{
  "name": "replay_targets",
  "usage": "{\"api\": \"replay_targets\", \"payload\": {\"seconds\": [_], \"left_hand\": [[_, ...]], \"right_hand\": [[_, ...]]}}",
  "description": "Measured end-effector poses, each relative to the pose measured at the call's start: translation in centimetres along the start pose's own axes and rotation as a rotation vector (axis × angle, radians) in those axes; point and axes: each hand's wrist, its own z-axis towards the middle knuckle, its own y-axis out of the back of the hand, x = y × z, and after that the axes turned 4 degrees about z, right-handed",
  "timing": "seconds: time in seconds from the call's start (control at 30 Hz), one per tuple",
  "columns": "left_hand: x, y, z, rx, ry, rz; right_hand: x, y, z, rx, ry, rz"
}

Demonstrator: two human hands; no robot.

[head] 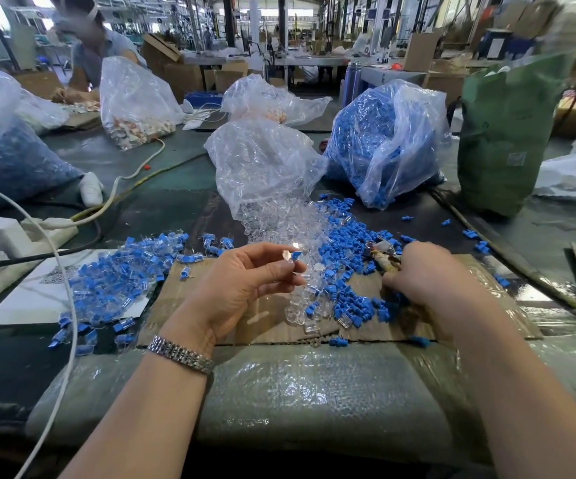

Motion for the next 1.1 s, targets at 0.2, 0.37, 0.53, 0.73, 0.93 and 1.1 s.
{"api": "replay_targets", "payload": {"seconds": [0.2, 0.37, 0.53, 0.73, 0.93, 1.1], "left_hand": [[0.0, 0.0, 0.1, -0.047, -0.020, -0.024], [0.1, 0.5, 0.4, -0.088, -0.025, -0.069], [0.1, 0.8, 0.5, -0.126, -0.049, -0.094], [0.1, 0.4, 0.6, -0.134, -0.052, -0.057], [0.3, 0.3, 0.7, -0.131, -0.070, -0.001], [0.4, 0.1, 0.7, -0.132, -0.034, -0.018]], "right_hand": [[0.3, 1.1, 0.1, -0.052, -0.043, 0.247], [1.1, 3.8, -2.5, 0.318, 0.146, 0.788], [4.1, 3.2, -5.2, 0.645, 0.304, 0.793], [5.2, 2.7, -6.2, 0.635, 0.382, 0.754], [5.5, 2.3, -6.0, 0.602, 0.390, 0.728], [5.7, 2.0, -5.8, 0.600, 0.389, 0.747]]}}
